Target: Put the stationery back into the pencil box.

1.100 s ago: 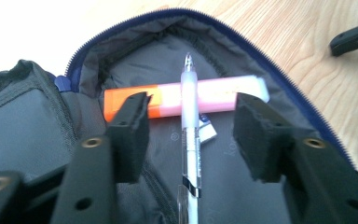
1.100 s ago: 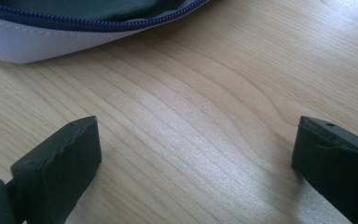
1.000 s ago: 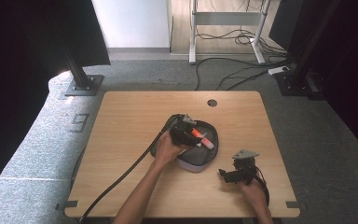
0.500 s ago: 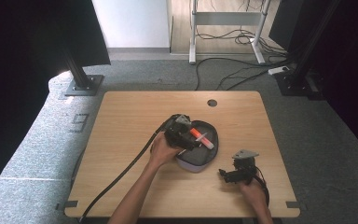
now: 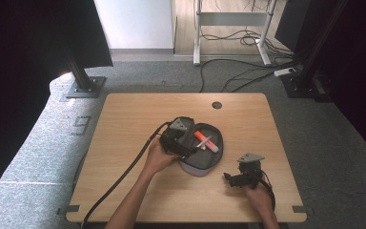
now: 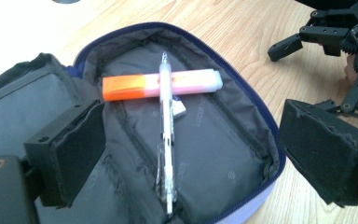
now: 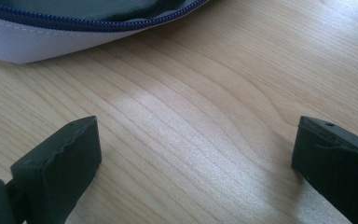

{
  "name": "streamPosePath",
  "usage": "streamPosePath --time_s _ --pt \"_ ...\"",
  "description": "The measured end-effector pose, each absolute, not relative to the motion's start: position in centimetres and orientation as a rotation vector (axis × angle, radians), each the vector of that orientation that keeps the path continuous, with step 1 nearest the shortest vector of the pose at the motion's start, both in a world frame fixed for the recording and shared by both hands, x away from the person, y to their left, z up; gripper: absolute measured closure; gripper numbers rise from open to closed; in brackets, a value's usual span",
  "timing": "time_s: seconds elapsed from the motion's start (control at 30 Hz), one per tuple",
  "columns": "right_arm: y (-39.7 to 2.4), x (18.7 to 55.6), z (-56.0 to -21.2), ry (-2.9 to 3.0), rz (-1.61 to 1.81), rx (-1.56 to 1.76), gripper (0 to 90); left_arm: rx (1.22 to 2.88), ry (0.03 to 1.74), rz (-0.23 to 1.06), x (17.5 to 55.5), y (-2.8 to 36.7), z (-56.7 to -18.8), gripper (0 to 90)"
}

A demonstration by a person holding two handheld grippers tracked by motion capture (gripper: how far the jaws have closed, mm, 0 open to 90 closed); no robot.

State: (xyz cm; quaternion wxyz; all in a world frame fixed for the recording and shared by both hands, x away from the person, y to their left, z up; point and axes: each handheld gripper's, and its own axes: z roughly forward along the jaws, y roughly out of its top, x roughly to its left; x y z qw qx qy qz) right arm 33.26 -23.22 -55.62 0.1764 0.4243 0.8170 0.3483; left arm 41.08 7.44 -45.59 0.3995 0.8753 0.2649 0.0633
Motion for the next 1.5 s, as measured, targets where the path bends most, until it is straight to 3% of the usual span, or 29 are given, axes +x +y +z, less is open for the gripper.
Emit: streamPosePath --time_s 1.5 --pt "-23.2 33.3 -55.6 2.314 0.985 1.203 0.8 2.098 0.727 0.178 36.5 15.9 -46.0 6.4"
